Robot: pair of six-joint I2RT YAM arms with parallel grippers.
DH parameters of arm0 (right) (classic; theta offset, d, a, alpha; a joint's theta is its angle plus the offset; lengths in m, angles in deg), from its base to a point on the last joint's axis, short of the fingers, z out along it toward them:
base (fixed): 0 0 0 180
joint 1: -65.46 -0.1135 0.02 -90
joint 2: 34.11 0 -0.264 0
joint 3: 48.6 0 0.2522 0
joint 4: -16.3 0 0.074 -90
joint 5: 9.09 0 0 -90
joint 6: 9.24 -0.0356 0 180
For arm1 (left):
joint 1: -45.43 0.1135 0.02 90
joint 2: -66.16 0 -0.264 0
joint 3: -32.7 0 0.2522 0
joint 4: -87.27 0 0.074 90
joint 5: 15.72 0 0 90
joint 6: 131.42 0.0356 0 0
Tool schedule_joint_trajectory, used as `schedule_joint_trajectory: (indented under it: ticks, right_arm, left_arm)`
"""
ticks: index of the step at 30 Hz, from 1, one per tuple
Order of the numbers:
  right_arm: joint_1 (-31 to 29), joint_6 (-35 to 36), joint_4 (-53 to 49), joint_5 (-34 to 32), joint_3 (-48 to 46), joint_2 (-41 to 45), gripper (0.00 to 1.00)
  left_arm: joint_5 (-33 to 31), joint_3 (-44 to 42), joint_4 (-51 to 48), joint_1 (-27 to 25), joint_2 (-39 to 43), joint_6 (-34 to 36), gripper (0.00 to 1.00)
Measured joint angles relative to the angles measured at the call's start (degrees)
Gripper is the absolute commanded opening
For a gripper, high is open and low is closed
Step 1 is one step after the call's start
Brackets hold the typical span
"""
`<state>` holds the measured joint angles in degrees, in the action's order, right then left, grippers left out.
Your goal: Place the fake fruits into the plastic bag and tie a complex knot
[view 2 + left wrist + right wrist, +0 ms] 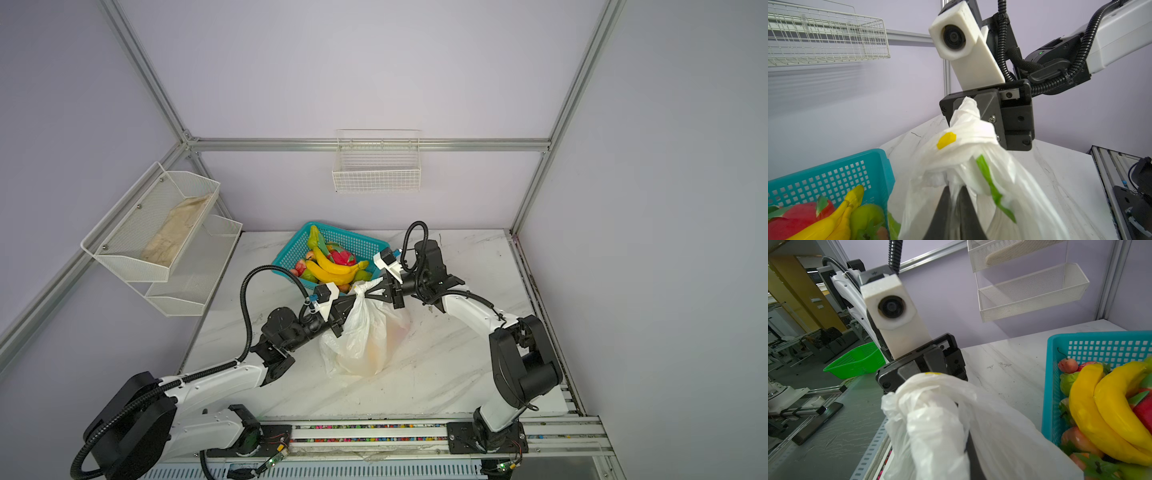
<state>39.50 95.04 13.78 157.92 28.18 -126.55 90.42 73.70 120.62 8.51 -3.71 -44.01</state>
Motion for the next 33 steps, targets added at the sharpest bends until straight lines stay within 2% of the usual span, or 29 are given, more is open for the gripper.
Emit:
schedule_joint_trajectory:
  ticks: [8,10,13,15,16,17,21,28,33]
  right_arm:
    - [0.0,0.0,-0.4,-1.9,0.0,0.5,0.0]
    - [-0.1,-0.1,-0.5,-3.2,0.0,1.0,0.16]
    - [0.2,0.0,-0.3,-5.5,-0.6,2.3,0.3]
    - [0.8,-0.3,-0.2,-7.4,-1.6,4.0,0.36]
    - [1.2,-0.6,0.0,-8.3,-2.3,5.0,0.45]
    - [1.6,-1.1,0.3,-9.4,-3.2,6.1,0.48]
    - [2.9,-3.2,1.9,-14.4,-7.0,10.4,0.52]
    - [3.6,-9.0,6.7,-23.1,-15.9,19.6,0.52]
    - [2.8,-11.7,10.0,-25.2,-15.9,19.0,0.52]
  left_arm:
    - [-0.4,0.0,-0.2,0.5,0.0,-0.5,0.0]
    - [-0.2,0.0,0.0,1.3,0.0,-1.6,0.0]
    - [0.0,0.0,-0.2,2.7,0.0,-3.2,0.0]
    - [0.0,0.0,-0.3,3.5,0.0,-4.1,0.0]
    - [0.0,0.0,-0.5,3.7,0.0,-4.3,0.0]
    - [0.1,0.0,-0.6,3.8,0.0,-4.5,0.0]
    - [0.3,0.0,-1.0,4.1,0.0,-6.0,0.0]
    - [1.2,0.0,-1.8,4.4,0.0,-7.3,0.0]
    - [2.1,0.0,-2.4,4.4,0.0,-7.3,0.0]
